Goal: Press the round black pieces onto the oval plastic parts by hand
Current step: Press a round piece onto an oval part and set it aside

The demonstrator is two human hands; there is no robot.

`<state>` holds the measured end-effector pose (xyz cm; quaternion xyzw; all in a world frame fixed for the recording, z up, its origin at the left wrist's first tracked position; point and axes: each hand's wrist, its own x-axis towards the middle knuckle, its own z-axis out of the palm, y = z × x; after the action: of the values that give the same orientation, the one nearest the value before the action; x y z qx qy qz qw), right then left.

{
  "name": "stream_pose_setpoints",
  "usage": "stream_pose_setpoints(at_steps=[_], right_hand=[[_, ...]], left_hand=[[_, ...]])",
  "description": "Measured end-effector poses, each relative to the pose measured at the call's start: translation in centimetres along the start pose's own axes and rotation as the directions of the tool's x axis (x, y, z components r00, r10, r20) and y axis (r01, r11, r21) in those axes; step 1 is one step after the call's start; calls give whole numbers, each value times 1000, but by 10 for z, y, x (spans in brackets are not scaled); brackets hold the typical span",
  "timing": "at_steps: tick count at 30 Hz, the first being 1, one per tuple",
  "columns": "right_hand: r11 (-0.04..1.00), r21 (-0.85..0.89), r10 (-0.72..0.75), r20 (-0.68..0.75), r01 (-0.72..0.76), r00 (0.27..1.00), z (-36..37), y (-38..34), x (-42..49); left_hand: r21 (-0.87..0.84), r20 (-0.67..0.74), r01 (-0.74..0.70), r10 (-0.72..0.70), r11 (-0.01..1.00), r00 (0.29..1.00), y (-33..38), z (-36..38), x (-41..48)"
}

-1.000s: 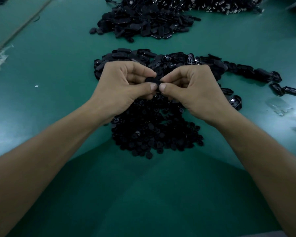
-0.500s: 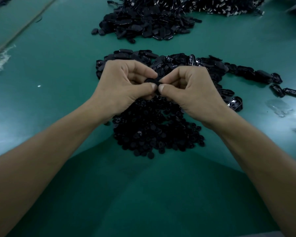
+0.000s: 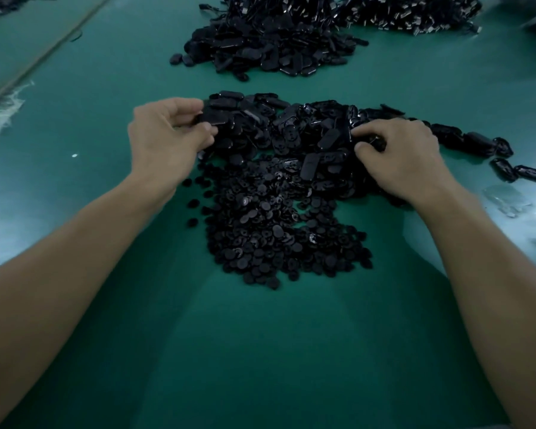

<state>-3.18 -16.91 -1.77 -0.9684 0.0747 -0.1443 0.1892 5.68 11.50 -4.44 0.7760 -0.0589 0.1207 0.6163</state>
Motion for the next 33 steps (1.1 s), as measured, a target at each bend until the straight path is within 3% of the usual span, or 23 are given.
stream_pose_setpoints(at_steps=[6,14,18,22,27,33], right_hand=[[982,183,47,-37,-40,998,3,2,0],[926,371,173,-262,-66,950,-4,8,1],[805,589,224,-190,-72,956,-9,8,1],[689,720,191,-80,-76,978,-9,5,-1],[546,837,54,7,-36,999,-11,-11,-5],[485,874,-156,55,28,986,-7,-42,-20]], left_hand=[[186,-36,-59,67,981,997,-6,-5,5],[275,10,-152,155,949,988,3,1,-7],[252,17,-240,244,937,970,14,4,-16],[207,52,-253,247,945,968,28,9,-25],[32,292,-261,241,965,926,49,22,-45],[-168,437,-28,100,985,894,57,30,-56]])
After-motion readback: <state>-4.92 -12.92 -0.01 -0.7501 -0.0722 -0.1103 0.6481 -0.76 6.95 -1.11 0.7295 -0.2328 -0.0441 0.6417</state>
